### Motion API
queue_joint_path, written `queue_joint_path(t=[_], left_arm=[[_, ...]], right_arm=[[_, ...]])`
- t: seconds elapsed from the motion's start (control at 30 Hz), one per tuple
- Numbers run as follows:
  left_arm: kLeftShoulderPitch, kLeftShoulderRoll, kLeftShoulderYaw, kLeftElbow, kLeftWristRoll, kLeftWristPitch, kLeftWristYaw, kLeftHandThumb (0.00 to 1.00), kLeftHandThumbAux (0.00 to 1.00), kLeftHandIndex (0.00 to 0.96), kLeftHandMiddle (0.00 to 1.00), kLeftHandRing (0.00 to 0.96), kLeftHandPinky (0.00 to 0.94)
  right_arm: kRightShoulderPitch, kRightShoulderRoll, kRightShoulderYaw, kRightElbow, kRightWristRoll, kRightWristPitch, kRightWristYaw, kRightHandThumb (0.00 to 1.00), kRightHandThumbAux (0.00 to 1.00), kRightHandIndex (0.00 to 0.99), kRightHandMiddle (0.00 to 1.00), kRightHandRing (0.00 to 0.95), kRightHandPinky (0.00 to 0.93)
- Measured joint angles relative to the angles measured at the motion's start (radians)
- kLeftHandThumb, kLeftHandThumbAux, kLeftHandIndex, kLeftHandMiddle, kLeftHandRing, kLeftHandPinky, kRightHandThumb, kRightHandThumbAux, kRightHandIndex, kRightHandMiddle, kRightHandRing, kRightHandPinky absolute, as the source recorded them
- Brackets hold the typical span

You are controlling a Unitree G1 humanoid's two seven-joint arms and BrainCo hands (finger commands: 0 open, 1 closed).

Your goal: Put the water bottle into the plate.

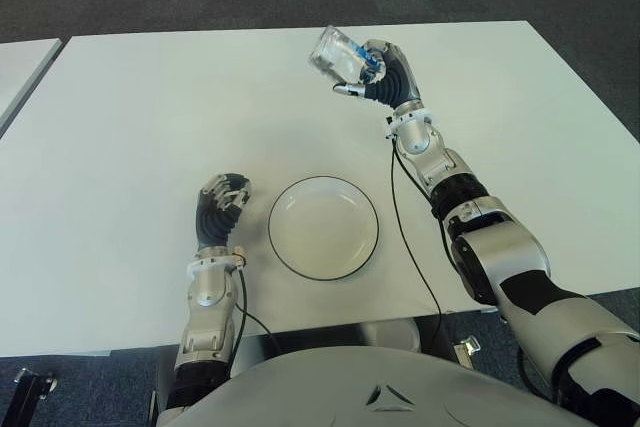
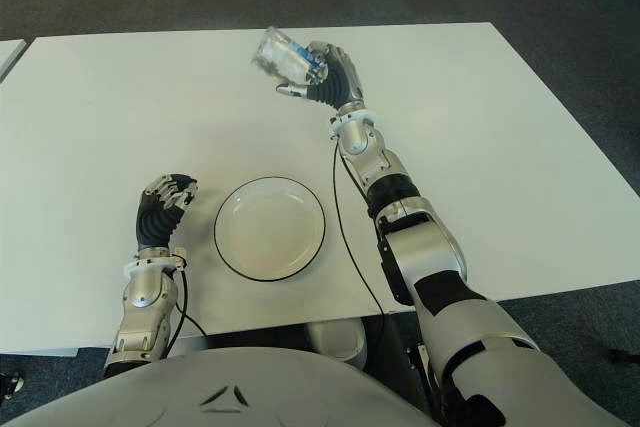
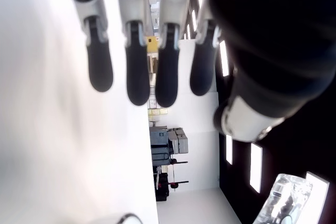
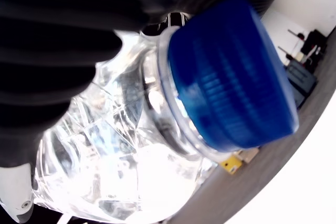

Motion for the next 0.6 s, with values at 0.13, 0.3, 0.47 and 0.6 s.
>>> queue_joint_path(t=[0.13,0.3,0.47,0.6], left_arm=[[-0.003,0.000,-0.001,0.002,-0.005,-0.002,-0.002,0.697,0.722,0.420,0.423,0.423,0.422],[-0.003,0.000,-0.002,0.002,-0.002,-0.001,-0.002,0.697,0.722,0.420,0.421,0.423,0.423],[-0.003,0.001,-0.002,0.001,0.003,-0.001,-0.002,0.698,0.721,0.421,0.425,0.427,0.426],[-0.002,0.001,-0.003,0.000,0.005,-0.001,-0.002,0.698,0.721,0.421,0.428,0.426,0.424]], right_arm=[[0.025,-0.012,0.022,-0.004,-0.012,-0.039,0.041,0.697,0.729,0.437,0.867,0.854,0.836],[0.066,-0.040,0.054,-0.037,-0.008,-0.097,0.161,0.697,0.729,0.436,0.859,0.845,0.831],[0.110,-0.050,0.091,-0.091,-0.008,-0.125,0.280,0.698,0.729,0.436,0.868,0.858,0.853],[0.136,-0.049,0.131,-0.115,-0.026,-0.134,0.344,0.699,0.729,0.437,0.883,0.874,0.872]])
